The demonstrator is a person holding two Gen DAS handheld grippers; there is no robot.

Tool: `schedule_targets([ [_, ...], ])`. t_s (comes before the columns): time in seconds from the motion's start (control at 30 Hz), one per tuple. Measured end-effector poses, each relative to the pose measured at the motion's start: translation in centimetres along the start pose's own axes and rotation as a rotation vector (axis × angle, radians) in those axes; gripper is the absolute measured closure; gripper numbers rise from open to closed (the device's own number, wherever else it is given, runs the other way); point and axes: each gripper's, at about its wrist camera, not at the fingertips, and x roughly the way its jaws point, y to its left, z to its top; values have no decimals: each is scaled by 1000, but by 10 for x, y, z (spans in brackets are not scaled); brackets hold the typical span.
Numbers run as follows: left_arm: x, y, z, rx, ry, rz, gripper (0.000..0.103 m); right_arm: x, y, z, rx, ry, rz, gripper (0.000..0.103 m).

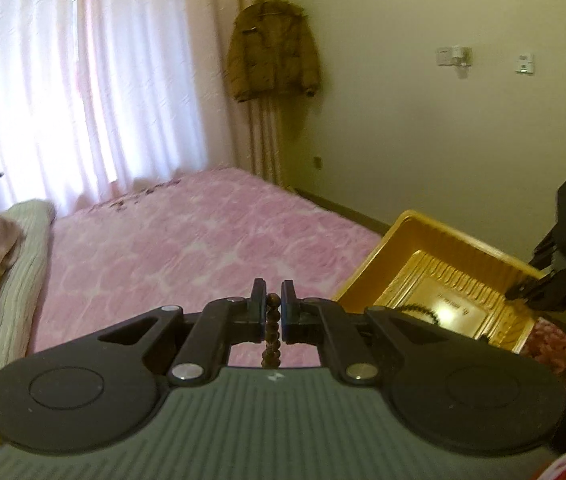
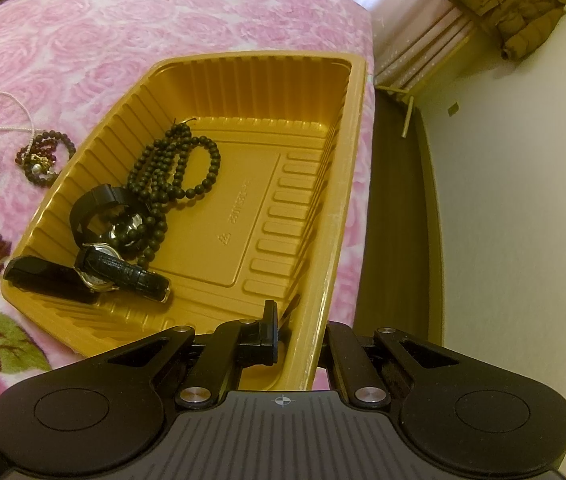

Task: Organize jewelry
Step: 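Lift the brown necklace over the tray and release it from the left tool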

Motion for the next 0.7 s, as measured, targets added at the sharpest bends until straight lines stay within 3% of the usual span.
schedule_targets([
  [0.43, 34, -62, 57, 39, -84, -177, 97, 0, -1, 0, -2, -1, -1, 98],
  [0.7, 85, -114, 66, 88, -15, -268, 97, -1, -1, 1, -2, -3, 4, 98],
])
